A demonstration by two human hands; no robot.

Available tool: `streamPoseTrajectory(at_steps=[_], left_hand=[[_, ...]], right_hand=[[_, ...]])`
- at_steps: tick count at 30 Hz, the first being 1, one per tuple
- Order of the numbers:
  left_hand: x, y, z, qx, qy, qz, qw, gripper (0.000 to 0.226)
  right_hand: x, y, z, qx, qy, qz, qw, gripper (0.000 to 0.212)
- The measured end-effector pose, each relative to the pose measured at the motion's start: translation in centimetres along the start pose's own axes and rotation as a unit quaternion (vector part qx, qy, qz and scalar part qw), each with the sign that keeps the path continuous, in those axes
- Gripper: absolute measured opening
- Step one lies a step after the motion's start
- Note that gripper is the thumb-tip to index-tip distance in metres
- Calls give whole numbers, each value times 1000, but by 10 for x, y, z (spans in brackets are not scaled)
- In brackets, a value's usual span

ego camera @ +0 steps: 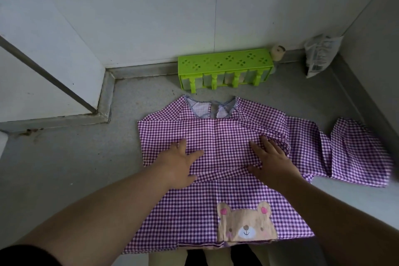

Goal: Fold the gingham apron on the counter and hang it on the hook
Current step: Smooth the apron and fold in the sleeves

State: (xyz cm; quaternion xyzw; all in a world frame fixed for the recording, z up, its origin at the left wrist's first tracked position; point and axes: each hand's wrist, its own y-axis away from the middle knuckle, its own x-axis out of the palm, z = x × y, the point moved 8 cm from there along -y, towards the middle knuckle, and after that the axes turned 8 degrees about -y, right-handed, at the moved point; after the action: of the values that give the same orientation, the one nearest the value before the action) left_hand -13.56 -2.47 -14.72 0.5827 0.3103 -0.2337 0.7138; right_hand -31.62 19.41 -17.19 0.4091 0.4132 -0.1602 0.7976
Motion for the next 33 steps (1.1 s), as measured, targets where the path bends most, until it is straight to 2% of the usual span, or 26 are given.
streamPoseTrajectory(at_steps=[2,4,7,10,14,17,19,21,23,25,27,28,30,33], left_hand=[[-18,-8,-25,39,-4,-43,998,85],[-26,-15,-48,86,-11,-44,995,84],[-33,-26,-75,84,-42,-6,996,84],[-44,-34,-91,71,-80,4,994,78],[-50,-40,-95,51,-91,20,994,66],[-54,-42,-101,37,-91,25,995,62],[-54,-43,-102,27,-91,30,995,66],[-55,-44,-105,16,-95,31,995,70],[-54,-44,-104,8,-93,30,995,74],[-55,-45,-107,4,-89,32,996,77],[-55,-47,-107,-2,-88,32,996,79],[-56,-47,-108,-4,-89,29,996,79],[-59,-47,-110,4,-101,20,995,78],[-72,-47,-119,54,-140,-26,988,72]], right_hand=[[-1,-4,-1,-17,-21,16,1000,90],[-5,-6,-2,-31,-64,9,997,83],[-30,10,-31,16,-125,-113,985,57],[-50,43,-73,125,-125,-229,957,43],[-53,77,-129,251,-182,-261,914,47],[-48,99,-166,328,-278,-251,867,69],[-42,106,-178,356,-326,-237,843,74],[-40,108,-185,354,-310,-205,858,77],[-39,102,-184,327,-233,-177,898,73],[-46,97,-188,294,-175,-189,920,46],[-53,92,-188,269,-206,-205,918,27],[-56,90,-188,266,-245,-209,909,22],[-70,88,-186,270,-311,-239,879,26],[-94,88,-176,276,-437,-312,797,28]])
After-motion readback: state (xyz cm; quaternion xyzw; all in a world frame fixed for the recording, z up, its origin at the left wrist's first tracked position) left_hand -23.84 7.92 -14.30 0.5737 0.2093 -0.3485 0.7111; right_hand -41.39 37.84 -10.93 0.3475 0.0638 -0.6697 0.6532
